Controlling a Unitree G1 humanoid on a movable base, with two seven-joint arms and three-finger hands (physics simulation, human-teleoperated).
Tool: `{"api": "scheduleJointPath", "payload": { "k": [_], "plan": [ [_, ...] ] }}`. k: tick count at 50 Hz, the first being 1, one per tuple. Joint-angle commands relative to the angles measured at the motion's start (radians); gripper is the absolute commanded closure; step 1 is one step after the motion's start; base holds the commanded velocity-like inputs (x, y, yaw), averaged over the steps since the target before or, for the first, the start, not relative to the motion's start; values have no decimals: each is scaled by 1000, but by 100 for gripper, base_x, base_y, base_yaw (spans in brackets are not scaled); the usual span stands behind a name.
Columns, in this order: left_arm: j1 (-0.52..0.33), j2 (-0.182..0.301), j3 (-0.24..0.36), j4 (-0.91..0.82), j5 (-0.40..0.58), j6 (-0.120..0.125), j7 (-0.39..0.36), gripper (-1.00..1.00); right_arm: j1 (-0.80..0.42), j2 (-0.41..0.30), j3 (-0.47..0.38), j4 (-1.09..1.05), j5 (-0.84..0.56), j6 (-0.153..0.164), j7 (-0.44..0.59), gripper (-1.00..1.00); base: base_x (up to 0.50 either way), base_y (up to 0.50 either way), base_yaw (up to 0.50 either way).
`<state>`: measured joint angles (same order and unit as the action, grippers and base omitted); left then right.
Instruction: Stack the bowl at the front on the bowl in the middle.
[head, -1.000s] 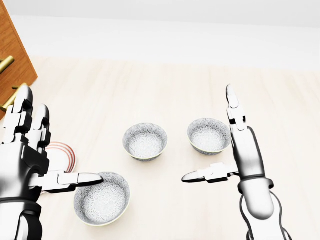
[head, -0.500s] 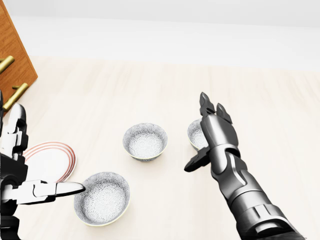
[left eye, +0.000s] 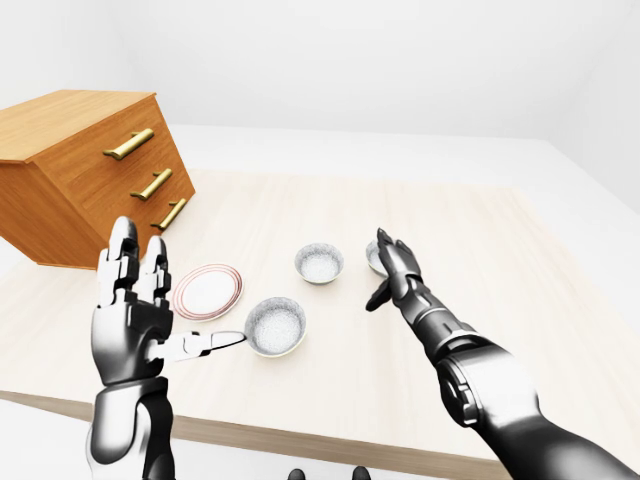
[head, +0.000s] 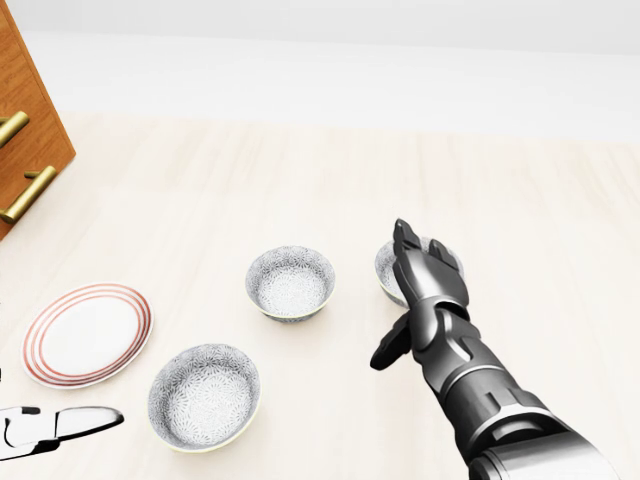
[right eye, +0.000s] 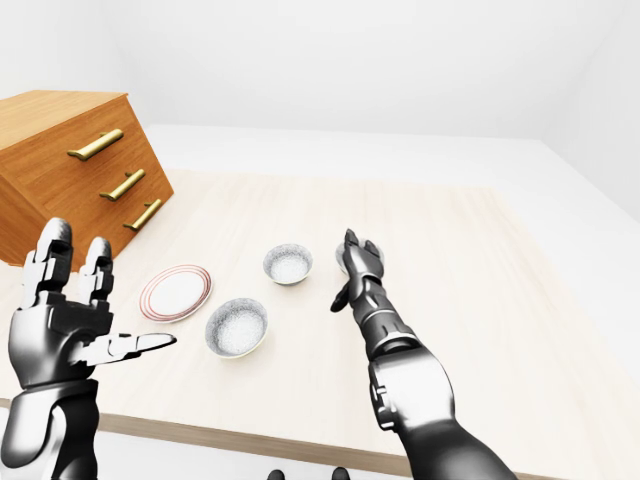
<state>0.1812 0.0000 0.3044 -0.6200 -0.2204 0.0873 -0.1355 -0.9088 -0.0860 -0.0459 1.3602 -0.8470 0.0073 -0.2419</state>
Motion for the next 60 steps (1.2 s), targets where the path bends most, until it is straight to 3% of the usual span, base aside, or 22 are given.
{"api": "scheduleJointPath", "payload": {
  "k": [1,10,22,24,25,27,28,35,45,60],
  "plan": [
    [37,-23,45,-29,-13,0,-28,-100,1,3,-44,30,-10,80,13,-100,0,0,0],
    [120,-73,83,-176,-40,0,-68,-100,2,-4,-46,32,-35,80,6,-100,0,0,0],
    [145,-111,164,-215,-67,0,-131,-100,-7,6,-29,35,-108,80,-8,-100,0,0,0],
    [151,-118,182,-214,-73,0,-146,-100,-12,5,-23,37,-132,80,-16,-59,0,0,0],
    [152,-122,187,-216,-74,0,-151,-100,-14,5,-23,37,-142,80,-20,-51,0,0,0],
    [157,-129,201,-222,-80,0,-161,-100,-17,3,-26,37,-156,80,-24,12,0,0,0],
    [157,-131,210,-220,-83,0,-166,-100,-21,2,-17,39,-175,80,-23,100,0,0,0],
    [120,-105,276,-123,-117,0,-189,-100,-44,-8,-29,39,-215,80,-58,100,0,0,0],
    [112,-93,288,-78,-127,0,-189,-100,-44,-11,-39,40,-244,80,-87,100,0,0,0],
    [138,-114,309,-117,-149,0,-211,-100,-47,-16,-38,40,-262,80,-89,100,0,0,0]
  ]
}}
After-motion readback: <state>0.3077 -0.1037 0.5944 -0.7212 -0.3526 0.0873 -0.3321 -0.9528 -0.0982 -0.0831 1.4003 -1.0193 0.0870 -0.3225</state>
